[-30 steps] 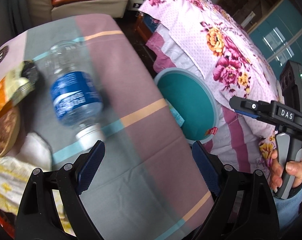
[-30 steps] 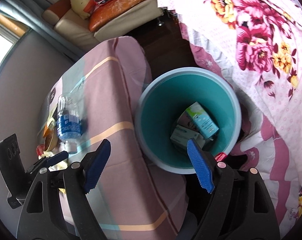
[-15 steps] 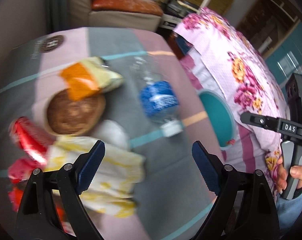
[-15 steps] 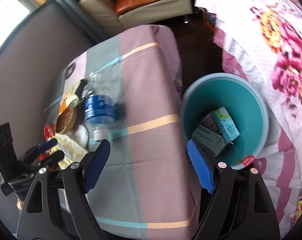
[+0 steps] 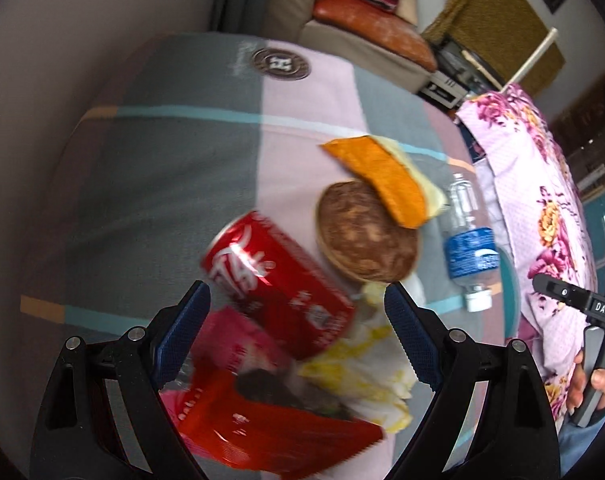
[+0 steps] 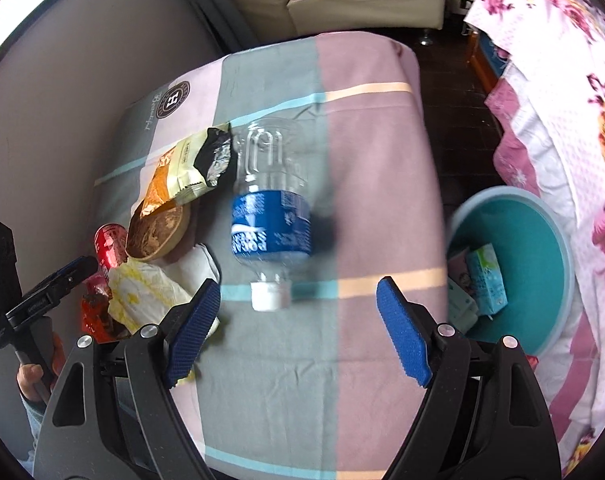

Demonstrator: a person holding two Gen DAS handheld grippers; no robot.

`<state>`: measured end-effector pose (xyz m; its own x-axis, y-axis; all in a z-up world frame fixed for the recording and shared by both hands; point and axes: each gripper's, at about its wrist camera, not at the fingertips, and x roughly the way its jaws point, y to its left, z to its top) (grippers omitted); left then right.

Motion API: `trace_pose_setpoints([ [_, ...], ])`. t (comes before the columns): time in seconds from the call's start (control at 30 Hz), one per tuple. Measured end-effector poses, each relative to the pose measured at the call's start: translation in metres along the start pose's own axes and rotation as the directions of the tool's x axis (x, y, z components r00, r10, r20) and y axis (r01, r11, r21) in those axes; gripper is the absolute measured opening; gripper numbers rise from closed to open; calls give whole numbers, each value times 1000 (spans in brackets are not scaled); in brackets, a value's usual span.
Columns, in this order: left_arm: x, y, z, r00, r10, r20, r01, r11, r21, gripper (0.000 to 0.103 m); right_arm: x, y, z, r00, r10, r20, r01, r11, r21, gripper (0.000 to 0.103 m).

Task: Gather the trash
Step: 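Grasp the Pocari Sweat bottle with the right tool while the left tool grasps the red cola can, then carry the bottle and can over the teal bin and open both tools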

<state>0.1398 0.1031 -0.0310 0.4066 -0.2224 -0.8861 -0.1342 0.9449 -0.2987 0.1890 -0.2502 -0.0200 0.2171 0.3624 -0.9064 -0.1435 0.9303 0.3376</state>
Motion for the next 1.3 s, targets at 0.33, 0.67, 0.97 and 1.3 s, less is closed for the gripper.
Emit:
trace_pose_setpoints([
  [0.33,34,18,6,998,-13,-68,10,999,-44,85,44,21,39,999,19,-40,-19,1000,-3,77],
  [0.67,42,33,26,997,69,-44,-68,997,18,85,82,23,61,997,11,-72,-10,1000,10,62],
  [0.97,41,48,27,997,55,-47,-57,997,-44,85,82,32,46,996,12,-89,-14,1000,-17,61],
  [1.3,42,53,18,996,56,-75,-62,994,-92,88,93,41,51,992,-24,-123,16,998,-59,67],
])
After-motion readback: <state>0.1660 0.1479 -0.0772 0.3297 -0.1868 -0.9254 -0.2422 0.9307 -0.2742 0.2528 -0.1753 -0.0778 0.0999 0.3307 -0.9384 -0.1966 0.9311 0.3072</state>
